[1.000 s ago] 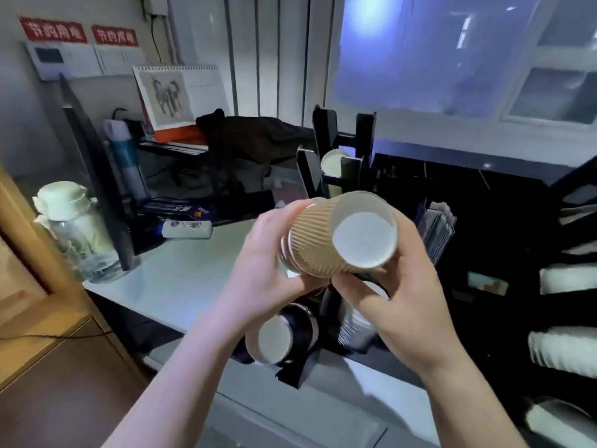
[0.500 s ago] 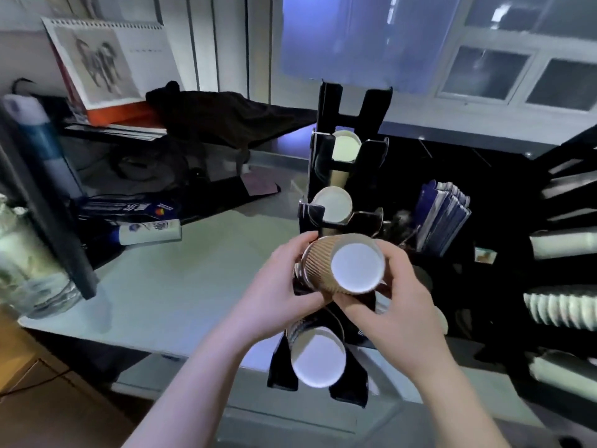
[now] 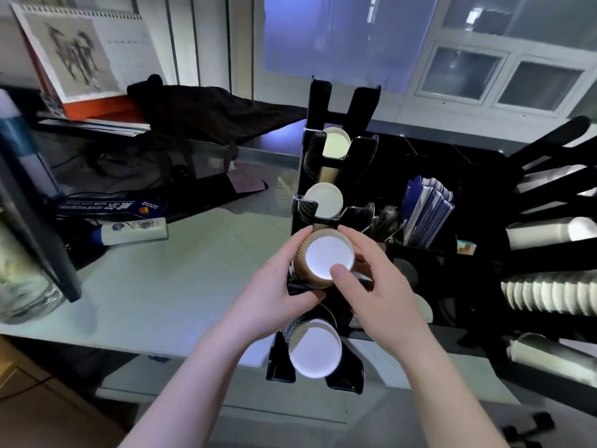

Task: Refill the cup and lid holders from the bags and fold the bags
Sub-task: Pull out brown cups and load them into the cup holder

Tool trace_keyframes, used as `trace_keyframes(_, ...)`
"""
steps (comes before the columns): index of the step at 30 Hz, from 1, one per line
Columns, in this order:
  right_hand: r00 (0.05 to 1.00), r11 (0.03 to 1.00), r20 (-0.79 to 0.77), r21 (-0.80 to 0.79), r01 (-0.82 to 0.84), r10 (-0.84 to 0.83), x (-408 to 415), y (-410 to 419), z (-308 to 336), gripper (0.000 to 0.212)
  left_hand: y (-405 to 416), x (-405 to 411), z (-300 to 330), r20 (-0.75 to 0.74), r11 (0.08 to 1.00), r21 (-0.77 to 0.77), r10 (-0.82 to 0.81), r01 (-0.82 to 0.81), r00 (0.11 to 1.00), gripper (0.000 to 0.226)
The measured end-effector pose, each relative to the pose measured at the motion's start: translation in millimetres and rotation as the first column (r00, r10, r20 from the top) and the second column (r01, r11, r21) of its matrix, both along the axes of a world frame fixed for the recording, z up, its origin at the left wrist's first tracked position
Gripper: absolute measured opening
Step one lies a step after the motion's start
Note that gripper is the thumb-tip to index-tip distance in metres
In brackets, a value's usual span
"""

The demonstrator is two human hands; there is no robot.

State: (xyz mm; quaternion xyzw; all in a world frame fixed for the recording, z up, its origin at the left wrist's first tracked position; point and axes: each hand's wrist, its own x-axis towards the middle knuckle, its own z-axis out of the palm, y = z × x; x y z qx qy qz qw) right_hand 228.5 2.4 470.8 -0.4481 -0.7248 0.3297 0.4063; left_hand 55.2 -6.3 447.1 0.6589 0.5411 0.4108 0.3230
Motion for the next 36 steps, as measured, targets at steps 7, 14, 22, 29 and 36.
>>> trace_keyframes(7,0.997,0.997,0.011,0.027,0.077,-0.077,-4,6,-6,0.041,6,5,2,0.095,1.000,-0.012,-0.022,0.023,0.995,0.069)
trace_keyframes(14,0.995,0.993,-0.022,-0.074,0.096,-0.097,-2,16,-9,0.040,-2,2,7,0.110,0.999,-0.017,-0.029,0.031,0.994,0.075)
trace_keyframes(22,0.985,0.994,-0.157,-0.084,0.066,-0.078,13,-6,-11,0.047,-30,-3,32,-0.082,0.956,0.292,0.060,-0.034,0.995,0.066)
trace_keyframes(29,0.983,0.991,-0.148,0.065,0.121,-0.110,62,-33,16,0.043,-30,52,55,-0.200,0.923,0.356,-0.076,0.145,0.977,0.059)
trace_keyframes(36,0.958,0.949,-0.103,0.143,0.281,-0.268,177,-77,40,0.034,-31,169,72,-0.285,0.826,0.418,-0.276,0.378,0.918,0.063)
